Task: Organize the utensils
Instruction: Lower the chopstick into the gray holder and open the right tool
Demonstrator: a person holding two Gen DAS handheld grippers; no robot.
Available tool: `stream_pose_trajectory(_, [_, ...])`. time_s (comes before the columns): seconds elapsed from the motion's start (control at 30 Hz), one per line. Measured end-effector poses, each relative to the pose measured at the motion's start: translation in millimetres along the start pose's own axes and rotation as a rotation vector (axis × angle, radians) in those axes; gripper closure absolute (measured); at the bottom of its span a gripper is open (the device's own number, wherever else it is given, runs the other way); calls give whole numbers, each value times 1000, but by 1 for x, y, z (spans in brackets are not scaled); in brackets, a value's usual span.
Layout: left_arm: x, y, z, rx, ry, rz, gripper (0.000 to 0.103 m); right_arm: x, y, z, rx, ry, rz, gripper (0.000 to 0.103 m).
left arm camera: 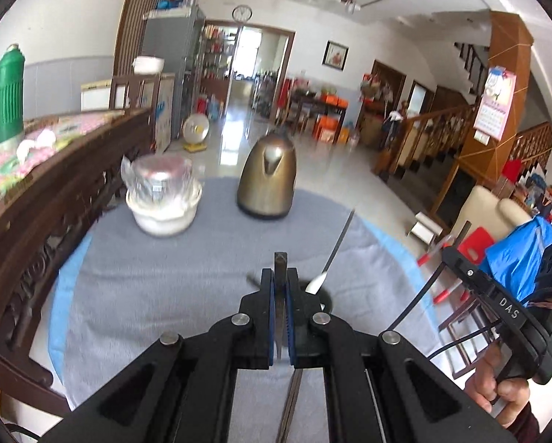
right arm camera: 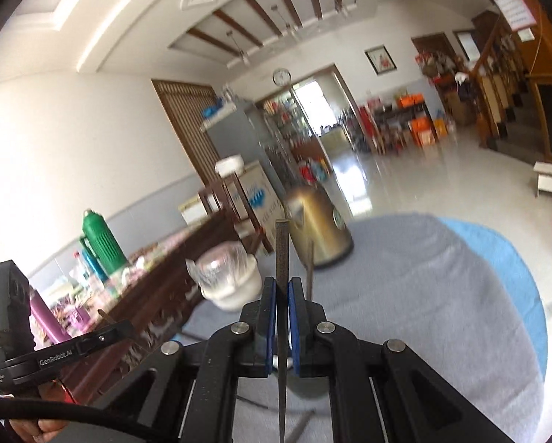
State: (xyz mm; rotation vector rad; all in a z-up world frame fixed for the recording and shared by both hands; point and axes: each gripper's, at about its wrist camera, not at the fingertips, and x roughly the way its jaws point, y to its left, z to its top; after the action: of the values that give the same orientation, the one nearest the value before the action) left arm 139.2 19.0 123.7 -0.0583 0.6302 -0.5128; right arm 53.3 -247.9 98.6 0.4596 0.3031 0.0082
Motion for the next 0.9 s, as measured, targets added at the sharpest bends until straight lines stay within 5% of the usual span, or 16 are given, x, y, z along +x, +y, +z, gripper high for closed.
stream_pose_trajectory(0.43, [-13, -31, 57, 81, -94, -4, 97, 11, 36, 38, -94, -172, -68, 96])
stream_pose_trajectory(0.9, [48, -29, 43, 37, -127, 56, 97, 52, 45, 15, -201, -199, -160, 96])
